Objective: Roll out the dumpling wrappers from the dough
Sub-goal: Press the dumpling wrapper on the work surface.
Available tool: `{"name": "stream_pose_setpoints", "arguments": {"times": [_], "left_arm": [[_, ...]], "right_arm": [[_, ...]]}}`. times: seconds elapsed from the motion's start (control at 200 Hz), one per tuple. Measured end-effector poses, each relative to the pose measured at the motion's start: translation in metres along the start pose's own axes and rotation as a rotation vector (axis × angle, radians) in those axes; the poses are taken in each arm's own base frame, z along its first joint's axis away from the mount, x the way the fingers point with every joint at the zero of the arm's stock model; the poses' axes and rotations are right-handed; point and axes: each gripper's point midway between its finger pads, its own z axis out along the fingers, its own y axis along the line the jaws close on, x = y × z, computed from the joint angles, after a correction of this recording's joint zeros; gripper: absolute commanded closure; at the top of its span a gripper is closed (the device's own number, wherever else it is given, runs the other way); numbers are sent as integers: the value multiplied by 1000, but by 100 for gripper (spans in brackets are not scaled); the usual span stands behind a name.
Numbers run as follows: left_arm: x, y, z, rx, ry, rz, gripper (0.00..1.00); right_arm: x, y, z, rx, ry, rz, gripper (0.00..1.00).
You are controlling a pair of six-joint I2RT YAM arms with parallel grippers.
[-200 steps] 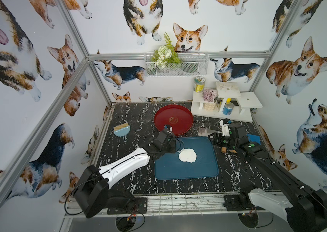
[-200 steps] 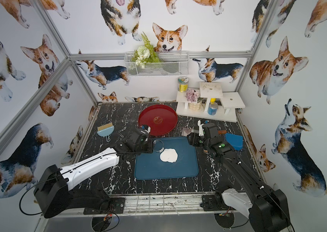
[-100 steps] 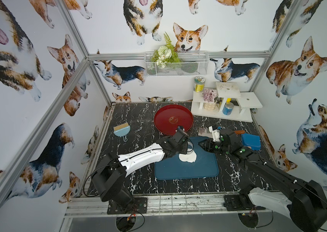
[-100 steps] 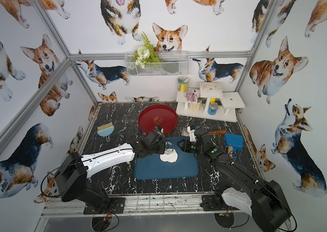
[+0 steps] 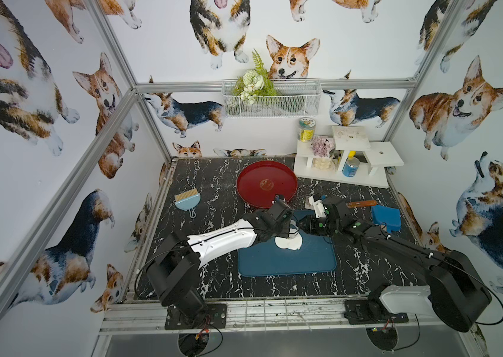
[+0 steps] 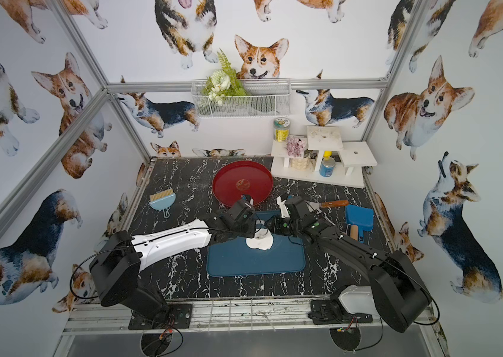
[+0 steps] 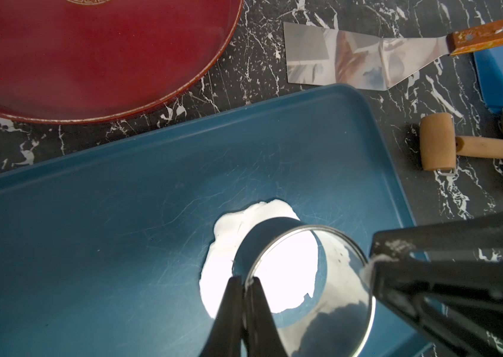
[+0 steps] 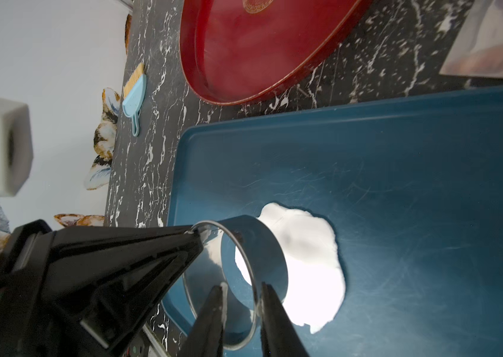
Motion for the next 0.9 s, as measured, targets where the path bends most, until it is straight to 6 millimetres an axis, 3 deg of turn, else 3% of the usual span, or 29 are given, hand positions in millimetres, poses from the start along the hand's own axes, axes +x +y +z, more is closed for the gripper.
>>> {"name": "stream_pose_setpoints", "arguments": {"times": [0.475, 0.676, 0.901], "left_arm": [[1, -3, 2, 11, 9, 1, 100], [2, -2, 4, 8, 16, 1, 100], [3, -2, 5, 7, 18, 2, 100]], "right_arm": [[3, -10, 9, 50, 24, -21, 77], [5, -9, 10, 48, 32, -30, 86], [6, -10, 11, 50, 37, -40, 88]]}}
